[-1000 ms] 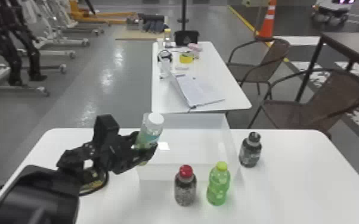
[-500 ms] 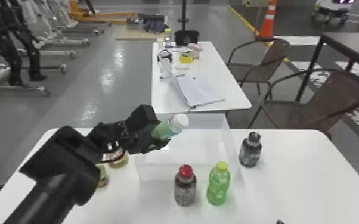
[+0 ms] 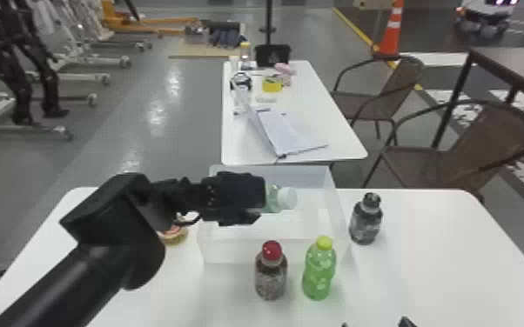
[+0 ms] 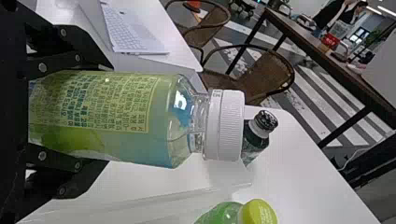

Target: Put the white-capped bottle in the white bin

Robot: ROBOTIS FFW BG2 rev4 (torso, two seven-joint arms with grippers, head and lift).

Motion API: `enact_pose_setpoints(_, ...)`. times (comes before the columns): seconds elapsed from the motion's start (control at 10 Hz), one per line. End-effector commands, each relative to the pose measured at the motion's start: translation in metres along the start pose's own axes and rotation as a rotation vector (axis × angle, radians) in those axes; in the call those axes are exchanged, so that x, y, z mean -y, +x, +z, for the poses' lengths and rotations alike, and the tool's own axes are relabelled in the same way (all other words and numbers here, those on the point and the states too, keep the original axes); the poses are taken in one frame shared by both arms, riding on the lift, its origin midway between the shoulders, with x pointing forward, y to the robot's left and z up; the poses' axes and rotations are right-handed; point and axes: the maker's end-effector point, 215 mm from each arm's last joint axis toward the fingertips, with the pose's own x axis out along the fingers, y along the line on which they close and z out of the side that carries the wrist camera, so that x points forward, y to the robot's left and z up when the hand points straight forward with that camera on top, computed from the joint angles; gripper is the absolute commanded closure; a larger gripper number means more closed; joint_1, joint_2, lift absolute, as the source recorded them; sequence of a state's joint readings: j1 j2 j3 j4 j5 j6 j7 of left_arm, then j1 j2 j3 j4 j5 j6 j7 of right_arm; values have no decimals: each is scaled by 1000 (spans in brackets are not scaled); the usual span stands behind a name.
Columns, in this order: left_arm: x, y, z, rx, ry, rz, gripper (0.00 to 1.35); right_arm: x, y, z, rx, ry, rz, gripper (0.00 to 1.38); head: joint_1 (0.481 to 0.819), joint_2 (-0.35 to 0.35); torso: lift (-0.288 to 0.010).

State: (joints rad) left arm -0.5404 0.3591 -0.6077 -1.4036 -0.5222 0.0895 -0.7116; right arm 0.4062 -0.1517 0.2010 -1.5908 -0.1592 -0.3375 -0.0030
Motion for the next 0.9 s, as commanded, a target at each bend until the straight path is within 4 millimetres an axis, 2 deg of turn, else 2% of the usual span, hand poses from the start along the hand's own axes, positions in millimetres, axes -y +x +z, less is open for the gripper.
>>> enact_pose_setpoints(0.0, -12, -4, 1, 10, 8, 29, 326, 0, 0, 0, 0, 0, 0, 87, 549, 0, -100)
enact_pose_setpoints(0.3, -36, -19, -12, 3, -27, 91, 314, 0, 0, 0, 0, 2, -1, 87, 549, 0, -100)
enact_pose_setpoints(0.5, -42, -47, -35, -14, -99, 156, 314, 0, -2, -2, -3, 5, -2, 87, 549, 0, -100)
enact_pose_setpoints(0.6, -33, -66, -54, -29, -169, 195, 317, 1, -5, -3, -6, 7, -3, 87, 549, 0, -100)
enact_pose_setpoints(0.8, -3, -96, -87, -29, -326, 270, 321, 3, -11, -5, -14, 10, -6, 88, 549, 0, -100)
